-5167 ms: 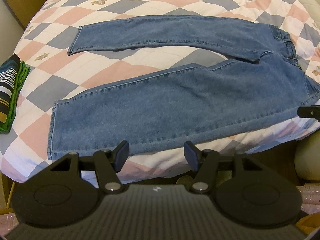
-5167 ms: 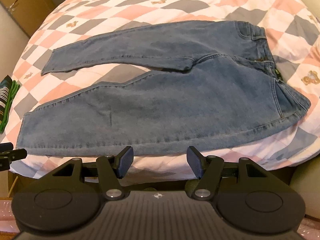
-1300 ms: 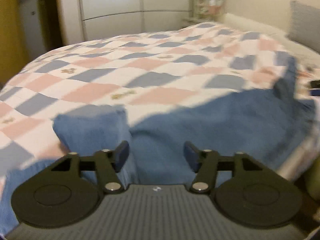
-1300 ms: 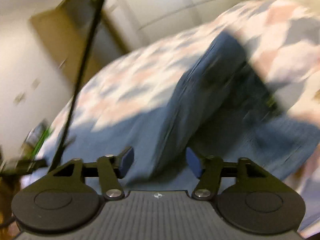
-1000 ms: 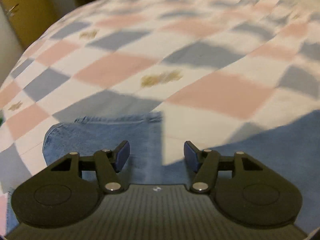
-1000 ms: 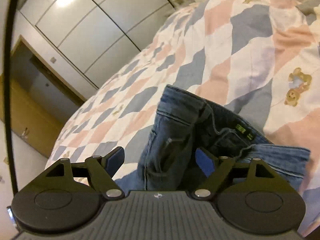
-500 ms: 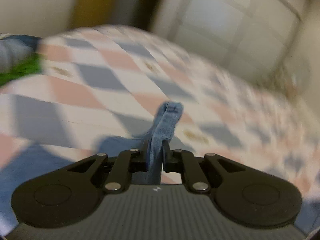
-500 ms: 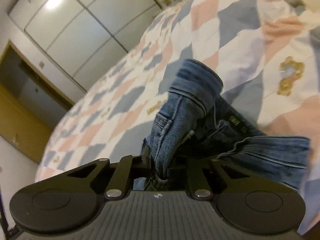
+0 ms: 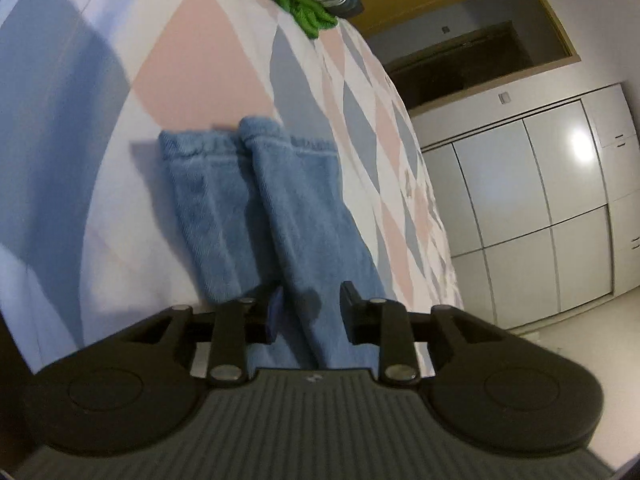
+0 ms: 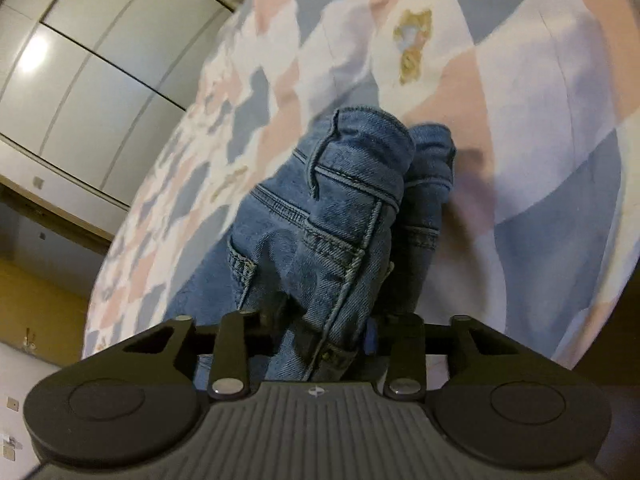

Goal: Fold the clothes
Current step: 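Carry both hems with both grippers over onto the waistband, folding the jeans in half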

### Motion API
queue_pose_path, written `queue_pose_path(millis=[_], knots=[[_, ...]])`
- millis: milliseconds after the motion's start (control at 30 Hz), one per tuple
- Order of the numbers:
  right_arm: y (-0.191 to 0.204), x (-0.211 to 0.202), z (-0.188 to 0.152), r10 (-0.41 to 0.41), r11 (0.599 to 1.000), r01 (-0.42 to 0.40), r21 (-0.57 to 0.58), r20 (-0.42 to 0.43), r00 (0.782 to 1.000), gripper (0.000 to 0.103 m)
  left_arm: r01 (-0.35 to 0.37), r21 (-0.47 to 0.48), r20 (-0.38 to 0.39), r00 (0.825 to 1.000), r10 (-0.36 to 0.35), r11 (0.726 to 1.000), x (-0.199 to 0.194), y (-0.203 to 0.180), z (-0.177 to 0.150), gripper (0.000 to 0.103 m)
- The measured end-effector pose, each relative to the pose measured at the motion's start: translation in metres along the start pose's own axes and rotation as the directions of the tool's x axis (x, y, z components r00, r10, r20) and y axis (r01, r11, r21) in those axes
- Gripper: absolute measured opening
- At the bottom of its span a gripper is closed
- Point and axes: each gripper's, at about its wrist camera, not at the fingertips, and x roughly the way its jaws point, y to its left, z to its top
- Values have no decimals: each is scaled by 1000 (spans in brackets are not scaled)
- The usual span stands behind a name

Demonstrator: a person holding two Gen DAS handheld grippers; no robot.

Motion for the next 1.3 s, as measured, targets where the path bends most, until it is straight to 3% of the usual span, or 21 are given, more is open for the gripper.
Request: queue_pose_path(millis=[67,133,167,200,367,433,467,533,633,800,900,933,1000,1167,1233,1300], knots=[[0,-2,3,15,1000,-15,5,20,1000,51,-10,16,17,1000,10,1000,6,-6,5,23],[-4,-3,7,24,999,-25,22,33,999,51,-47,103,31,999,44,994,8,-19,7,0],[-5,-2,9,24,999,-25,23,36,999,41,-60,170,47,997,53,984,6,-30,6,0],[-7,-1,10,25,999,-26,25,39,999,14,-58,223,58,997,46,973,4,-43,3,0],[5,-20,28,139,990,-136,-34,86,987,9,-25,428,127,991,-33,903,-37,-83,-6,0],[6,-29,31,159,986,-153,-63,100,982,9,-101,481,153,988,30,871,-38,-78,-17,0],[6,-33,32,170,984,-162,-78,106,980,9,-126,470,126,989,75,873,-30,-69,-20,0],[-11,-14,29,87,995,-84,-46,49,995,10,-160,415,62,987,147,896,-14,-45,-27,1],[-42,12,16,23,999,-23,26,-15,1000,14,-152,397,57,988,141,905,-13,-30,-35,1],[-47,7,18,73,995,-75,68,31,997,43,-112,341,17,993,113,933,-15,-22,-32,6],[-44,6,21,79,994,-82,73,54,995,47,-108,320,14,994,109,941,-17,-17,-32,5],[-43,7,23,78,994,-82,75,55,995,47,-112,327,16,993,113,938,-16,-18,-31,3],[-39,7,27,51,997,-54,50,60,997,16,-115,366,33,993,110,923,-17,-27,-30,1],[-23,-6,43,90,995,-87,-38,84,992,9,-85,500,81,995,51,862,-43,-52,-37,1],[-22,-11,46,97,994,-93,-48,87,991,9,-128,554,87,992,95,823,-43,-52,-44,1],[-27,-10,47,73,997,-70,-46,83,994,9,-168,551,64,985,160,817,-30,-38,-44,1]])
